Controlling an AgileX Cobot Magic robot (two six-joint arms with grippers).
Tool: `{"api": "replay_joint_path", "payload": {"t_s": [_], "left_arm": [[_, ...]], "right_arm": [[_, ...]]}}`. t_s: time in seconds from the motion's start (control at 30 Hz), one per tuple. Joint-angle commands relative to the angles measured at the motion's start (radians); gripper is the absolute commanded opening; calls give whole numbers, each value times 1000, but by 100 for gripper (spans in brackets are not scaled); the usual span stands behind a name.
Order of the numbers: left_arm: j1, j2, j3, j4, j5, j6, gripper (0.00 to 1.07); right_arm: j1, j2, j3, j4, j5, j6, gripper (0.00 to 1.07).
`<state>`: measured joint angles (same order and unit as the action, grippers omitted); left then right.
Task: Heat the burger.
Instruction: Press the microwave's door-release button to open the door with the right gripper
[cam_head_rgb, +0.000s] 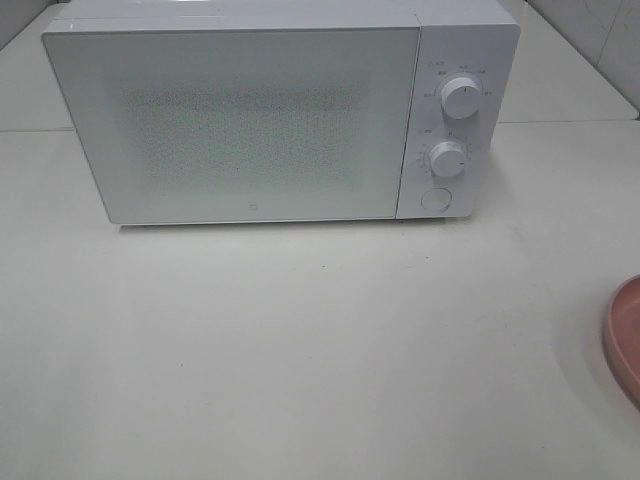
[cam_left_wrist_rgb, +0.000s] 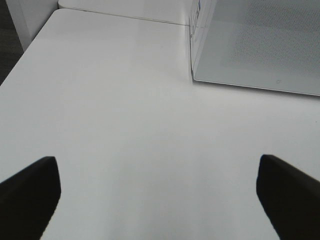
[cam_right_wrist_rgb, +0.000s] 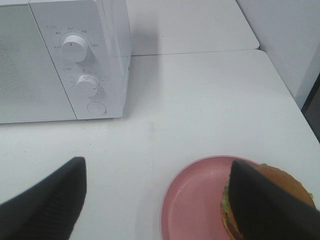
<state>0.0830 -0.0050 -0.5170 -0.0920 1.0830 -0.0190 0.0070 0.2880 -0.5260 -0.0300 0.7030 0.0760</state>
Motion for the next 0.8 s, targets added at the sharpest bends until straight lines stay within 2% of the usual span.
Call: {"api": "replay_joint_path", "payload": {"t_s": [0.03, 0.8], "left_arm": [[-1, -24, 0, -5, -15, -3, 102], [-1, -24, 0, -5, -15, -3, 102]], "right_arm": [[-4, 64, -5, -3, -94, -13, 76], [-4, 386, -5, -3, -340, -13, 76]]}}
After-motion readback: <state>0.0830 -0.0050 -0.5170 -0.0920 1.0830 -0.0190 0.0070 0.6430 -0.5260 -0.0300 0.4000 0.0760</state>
